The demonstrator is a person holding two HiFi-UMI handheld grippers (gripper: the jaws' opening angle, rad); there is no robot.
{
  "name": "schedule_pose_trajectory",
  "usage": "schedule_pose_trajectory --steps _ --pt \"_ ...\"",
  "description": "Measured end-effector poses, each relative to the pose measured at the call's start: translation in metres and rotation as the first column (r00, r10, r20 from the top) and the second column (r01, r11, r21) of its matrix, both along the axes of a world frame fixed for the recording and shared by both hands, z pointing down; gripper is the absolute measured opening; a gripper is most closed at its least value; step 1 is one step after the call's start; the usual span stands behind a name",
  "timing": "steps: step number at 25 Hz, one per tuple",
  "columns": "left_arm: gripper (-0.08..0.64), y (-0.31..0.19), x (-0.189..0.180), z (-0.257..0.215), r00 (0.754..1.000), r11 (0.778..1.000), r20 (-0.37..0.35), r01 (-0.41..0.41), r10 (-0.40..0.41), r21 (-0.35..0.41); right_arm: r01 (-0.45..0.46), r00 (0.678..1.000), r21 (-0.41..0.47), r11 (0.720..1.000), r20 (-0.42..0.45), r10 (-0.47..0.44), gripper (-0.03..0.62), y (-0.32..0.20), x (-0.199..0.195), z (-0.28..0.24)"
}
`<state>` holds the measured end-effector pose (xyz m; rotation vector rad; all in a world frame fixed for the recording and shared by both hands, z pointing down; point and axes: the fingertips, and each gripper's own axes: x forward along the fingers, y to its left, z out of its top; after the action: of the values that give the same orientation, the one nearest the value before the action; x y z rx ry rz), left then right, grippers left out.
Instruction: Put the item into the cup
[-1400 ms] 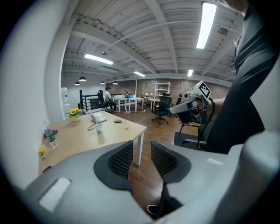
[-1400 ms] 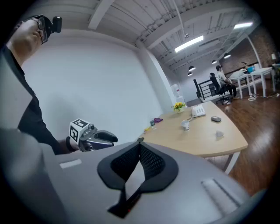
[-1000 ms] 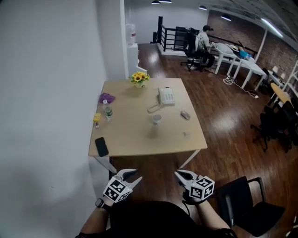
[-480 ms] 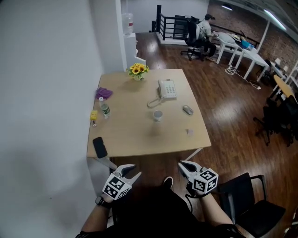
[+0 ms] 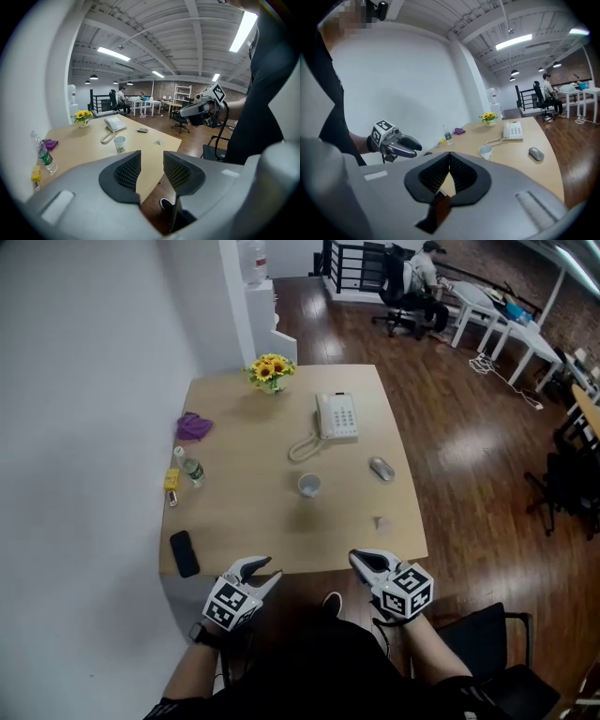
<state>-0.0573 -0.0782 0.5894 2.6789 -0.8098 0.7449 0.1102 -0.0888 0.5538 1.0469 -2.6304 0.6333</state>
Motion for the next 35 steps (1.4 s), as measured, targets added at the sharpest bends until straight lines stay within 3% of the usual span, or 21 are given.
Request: schedule_pose_trajectory --steps 10,14,18,21,27,32,35 --pt "0.153 -0.086 0.034 -0.002 0.999 0.999 0.010 0.034 -0.034 -0.002 0.035 0.996 -0.022 0.999 -0.078 -0.037 0.026 -0.090 0.047 0.021" --pt "0.158 -0.106 0.030 0.006 1.000 1.000 0.019 0.015 -0.015 -0.010 -0.002 0.974 0.030 1.000 -0.226 0.009 0.040 -0.118 0.070 0.046" --pt "0.161 -0.124 0.019 0.009 0.999 1.000 0.029 -0.020 0.021 -0.010 -0.041 0.899 0.015 0.999 -0.436 0.044 0.057 -0.130 0.100 0.096" --pt "0.168 -0.130 0.011 0.013 0.998 0.999 0.044 -0.049 0.050 -0.019 -0.049 0.826 -0.072 0.996 -0.564 0.000 0.084 -0.126 0.121 0.144" --pt "0.173 -0.129 0.003 0.021 0.992 0.994 0.069 -0.104 0.107 -0.045 -0.096 0.728 -0.224 0.970 -0.681 -0.085 0.109 -0.116 0.150 0.212" --pt "0.175 -0.130 -0.006 0.022 0.991 0.993 0.074 -0.109 0.112 -0.053 -0.150 0.601 -0.235 0.960 -0.793 -0.100 0.110 -0.124 0.176 0.245" --pt "0.175 -0.126 -0.011 0.025 0.991 0.992 0.077 -0.106 0.112 -0.071 -0.193 0.600 -0.274 0.942 -0.793 -0.108 0.110 -0.125 0.183 0.258"
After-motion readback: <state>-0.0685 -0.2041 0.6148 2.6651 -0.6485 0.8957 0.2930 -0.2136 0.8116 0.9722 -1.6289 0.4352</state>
